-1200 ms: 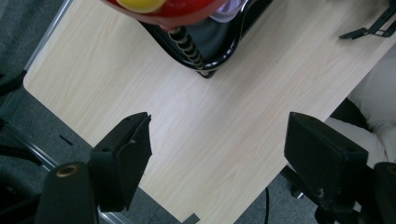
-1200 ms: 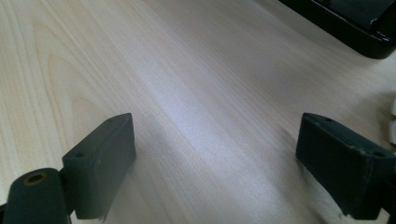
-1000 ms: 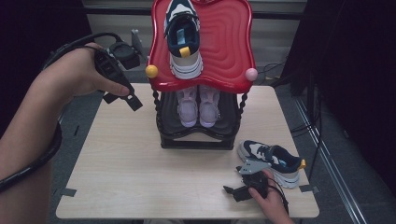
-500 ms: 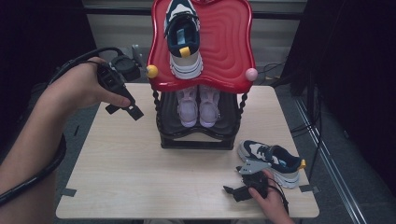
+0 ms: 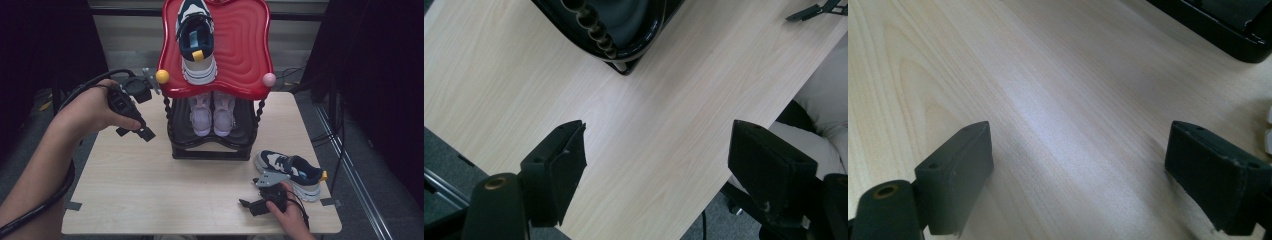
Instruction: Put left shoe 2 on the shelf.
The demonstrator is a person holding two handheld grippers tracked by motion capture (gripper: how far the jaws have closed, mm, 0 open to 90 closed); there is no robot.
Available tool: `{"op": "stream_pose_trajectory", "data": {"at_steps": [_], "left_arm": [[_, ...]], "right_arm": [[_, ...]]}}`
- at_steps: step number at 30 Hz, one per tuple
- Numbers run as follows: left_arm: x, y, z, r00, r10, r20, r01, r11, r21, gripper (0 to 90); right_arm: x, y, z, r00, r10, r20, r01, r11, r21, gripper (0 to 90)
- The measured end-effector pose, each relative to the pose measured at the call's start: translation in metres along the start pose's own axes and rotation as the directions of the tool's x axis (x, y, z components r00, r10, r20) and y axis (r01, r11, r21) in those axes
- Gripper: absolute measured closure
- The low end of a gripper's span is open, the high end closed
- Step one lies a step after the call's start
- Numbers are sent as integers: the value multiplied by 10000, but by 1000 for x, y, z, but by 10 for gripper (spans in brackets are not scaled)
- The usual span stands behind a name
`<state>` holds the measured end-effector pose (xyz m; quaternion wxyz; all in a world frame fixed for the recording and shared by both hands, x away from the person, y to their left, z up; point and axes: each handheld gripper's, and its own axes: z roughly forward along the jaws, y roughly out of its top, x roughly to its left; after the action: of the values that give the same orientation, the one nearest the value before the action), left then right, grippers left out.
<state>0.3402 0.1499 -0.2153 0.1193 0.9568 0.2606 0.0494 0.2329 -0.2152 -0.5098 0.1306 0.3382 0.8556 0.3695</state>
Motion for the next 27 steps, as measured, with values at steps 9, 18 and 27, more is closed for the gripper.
{"op": "stream_pose_trajectory", "data": {"at_steps": [9, 18, 27], "left_arm": [[-2, -11, 20, 9997, 5, 245, -2, 9999, -128, 227], [3, -27, 44, 9980, -202, 597, 208, 9997, -92, 231], [4, -40, 68, 9966, -302, 766, 305, 9995, -22, 234]], "right_arm": [[0, 0, 0, 10000, 12, 11, -12, 10000, -32, 112], [0, 0, 0, 10000, 7, 12, -7, 10000, -33, 112], [0, 0, 0, 10000, 10, 9, -10, 10000, -33, 112]]}}
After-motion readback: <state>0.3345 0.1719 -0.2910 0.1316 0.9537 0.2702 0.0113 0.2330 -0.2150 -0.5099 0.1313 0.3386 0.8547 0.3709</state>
